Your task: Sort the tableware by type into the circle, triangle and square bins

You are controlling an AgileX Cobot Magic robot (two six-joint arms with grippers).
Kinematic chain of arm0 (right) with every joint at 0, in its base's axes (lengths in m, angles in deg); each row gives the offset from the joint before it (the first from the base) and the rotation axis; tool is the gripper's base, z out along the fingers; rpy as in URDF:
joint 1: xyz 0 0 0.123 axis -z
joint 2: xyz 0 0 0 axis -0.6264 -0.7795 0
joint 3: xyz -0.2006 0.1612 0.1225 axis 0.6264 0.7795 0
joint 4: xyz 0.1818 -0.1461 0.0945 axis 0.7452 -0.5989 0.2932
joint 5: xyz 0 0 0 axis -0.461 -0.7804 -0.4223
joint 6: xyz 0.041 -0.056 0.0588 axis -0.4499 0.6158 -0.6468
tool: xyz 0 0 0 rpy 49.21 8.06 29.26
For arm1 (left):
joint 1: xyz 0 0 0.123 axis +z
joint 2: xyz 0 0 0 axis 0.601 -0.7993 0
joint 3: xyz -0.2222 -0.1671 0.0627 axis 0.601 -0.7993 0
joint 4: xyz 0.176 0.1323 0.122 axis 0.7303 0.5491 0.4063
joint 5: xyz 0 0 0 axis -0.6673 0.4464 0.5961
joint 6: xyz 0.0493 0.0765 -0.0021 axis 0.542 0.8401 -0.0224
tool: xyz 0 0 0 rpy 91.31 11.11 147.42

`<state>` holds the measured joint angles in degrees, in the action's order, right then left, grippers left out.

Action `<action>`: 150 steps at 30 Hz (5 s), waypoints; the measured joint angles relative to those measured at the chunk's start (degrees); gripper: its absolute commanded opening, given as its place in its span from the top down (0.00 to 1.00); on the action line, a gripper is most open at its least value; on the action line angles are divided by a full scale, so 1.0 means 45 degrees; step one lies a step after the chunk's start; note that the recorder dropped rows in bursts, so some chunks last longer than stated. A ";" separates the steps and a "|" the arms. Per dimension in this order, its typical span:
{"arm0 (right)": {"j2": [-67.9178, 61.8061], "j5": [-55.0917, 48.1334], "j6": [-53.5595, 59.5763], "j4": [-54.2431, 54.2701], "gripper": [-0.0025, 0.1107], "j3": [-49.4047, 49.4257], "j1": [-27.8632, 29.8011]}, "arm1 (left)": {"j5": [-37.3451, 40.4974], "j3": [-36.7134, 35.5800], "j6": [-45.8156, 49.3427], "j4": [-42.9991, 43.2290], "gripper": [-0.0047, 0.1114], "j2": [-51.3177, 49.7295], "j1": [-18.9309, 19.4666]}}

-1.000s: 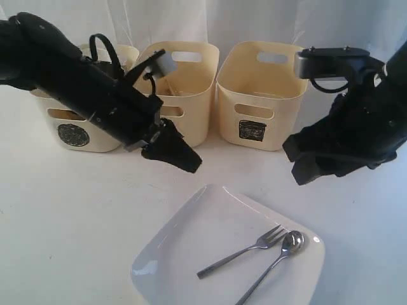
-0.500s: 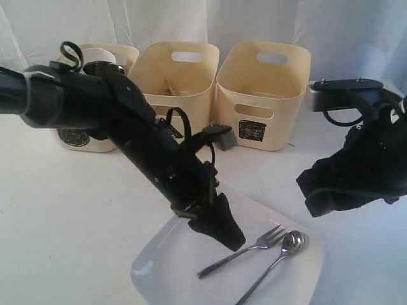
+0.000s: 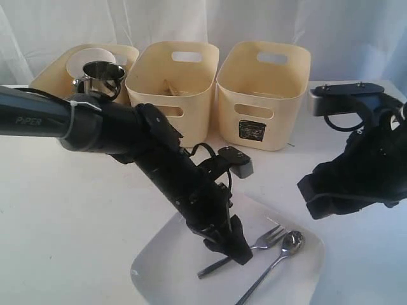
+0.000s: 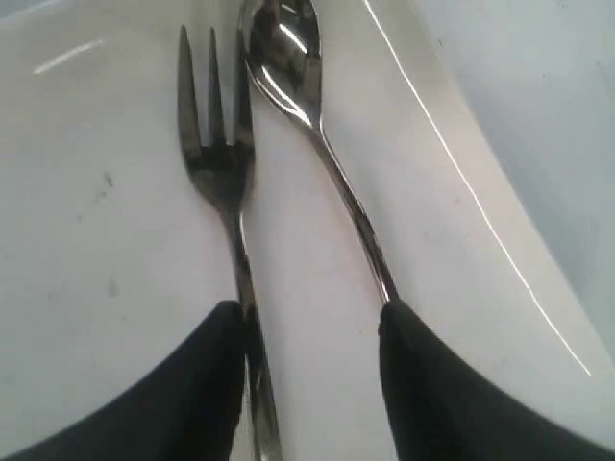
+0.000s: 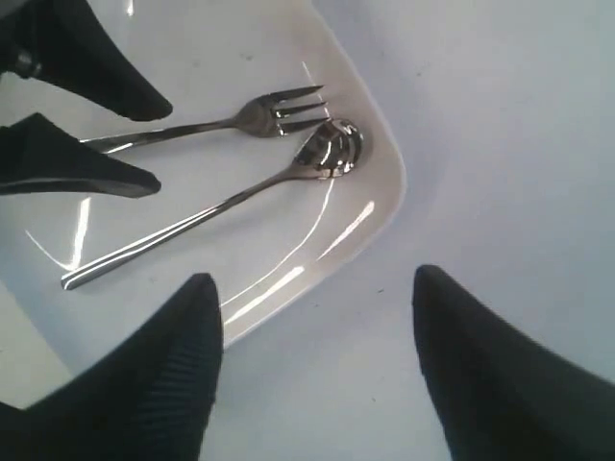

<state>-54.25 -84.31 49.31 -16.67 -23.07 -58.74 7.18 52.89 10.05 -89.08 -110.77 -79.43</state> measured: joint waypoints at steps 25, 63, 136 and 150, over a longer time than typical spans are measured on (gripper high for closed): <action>0.0000 0.0181 -0.0024 -0.0062 0.49 0.0000 0.0000 | -0.1727 0.0815 -0.1503 0.3862 0.67 -0.0527 -0.1294; 0.0365 0.0307 -0.0206 -0.0460 0.49 0.0000 0.0000 | -0.4182 0.0644 -0.4870 0.8602 0.96 0.2237 -0.0760; 0.2537 0.1441 -0.1196 -0.2363 0.49 0.0000 0.0000 | -0.4871 0.1842 -0.8946 0.8042 0.45 0.2861 0.2494; 0.2537 0.1441 -0.1196 -0.2391 0.49 0.0000 0.0000 | 0.0438 0.1842 -0.6120 0.4288 0.45 0.2719 0.0095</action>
<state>-42.83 -77.83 43.93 -27.43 -23.07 -58.74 9.15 61.18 -17.49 -69.78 -98.53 -79.01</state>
